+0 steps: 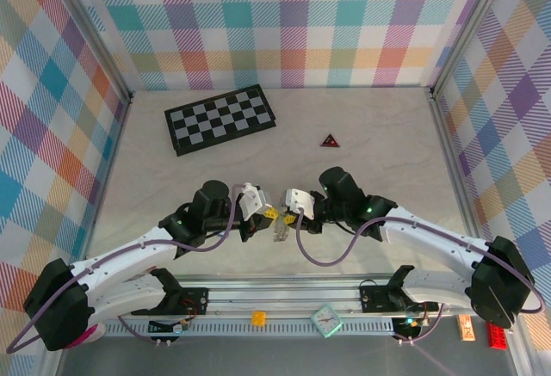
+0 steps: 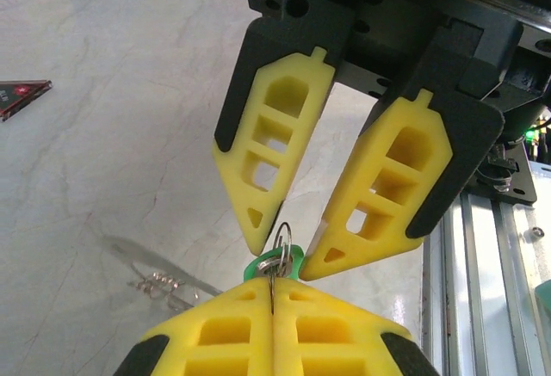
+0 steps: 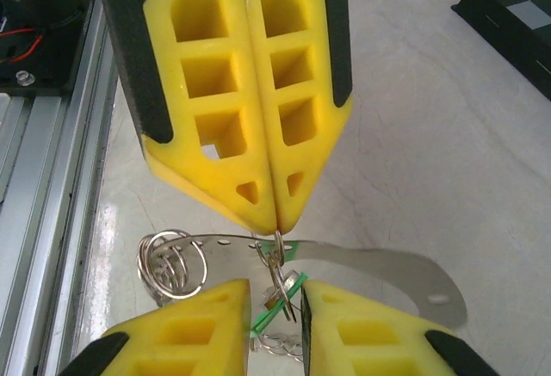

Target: Put the keys on the keyring

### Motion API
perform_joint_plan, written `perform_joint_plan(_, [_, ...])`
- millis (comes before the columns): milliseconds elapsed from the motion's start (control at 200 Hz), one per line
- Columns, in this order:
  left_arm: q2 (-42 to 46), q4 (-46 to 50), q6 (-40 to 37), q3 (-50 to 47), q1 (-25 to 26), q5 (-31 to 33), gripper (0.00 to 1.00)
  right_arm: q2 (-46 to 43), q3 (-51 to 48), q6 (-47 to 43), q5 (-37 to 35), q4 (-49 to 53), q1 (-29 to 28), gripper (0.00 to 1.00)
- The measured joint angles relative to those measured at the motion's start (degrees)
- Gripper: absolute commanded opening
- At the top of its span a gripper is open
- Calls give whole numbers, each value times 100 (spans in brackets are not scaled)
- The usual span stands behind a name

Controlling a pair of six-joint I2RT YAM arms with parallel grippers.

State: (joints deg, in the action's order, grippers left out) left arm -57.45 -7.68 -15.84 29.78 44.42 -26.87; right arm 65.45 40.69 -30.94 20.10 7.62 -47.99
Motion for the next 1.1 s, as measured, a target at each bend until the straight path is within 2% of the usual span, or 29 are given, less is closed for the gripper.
perform_joint_plan(205, [0, 2, 2, 0, 0, 55, 0, -168, 0, -66, -20, 15, 0, 20])
perform_joint_plan(615, [0, 2, 7, 0, 0, 90, 0, -111, 0, -278, -22, 33, -15, 0])
perform_joint_plan(1055, [33, -199, 323, -17, 4, 146, 0, 201, 2, -278, 52, -61, -74, 0])
perform_joint_plan(1095, [33, -243, 348, -24, 4, 146, 0, 201, 2, -275, 52, -79, -74, 3])
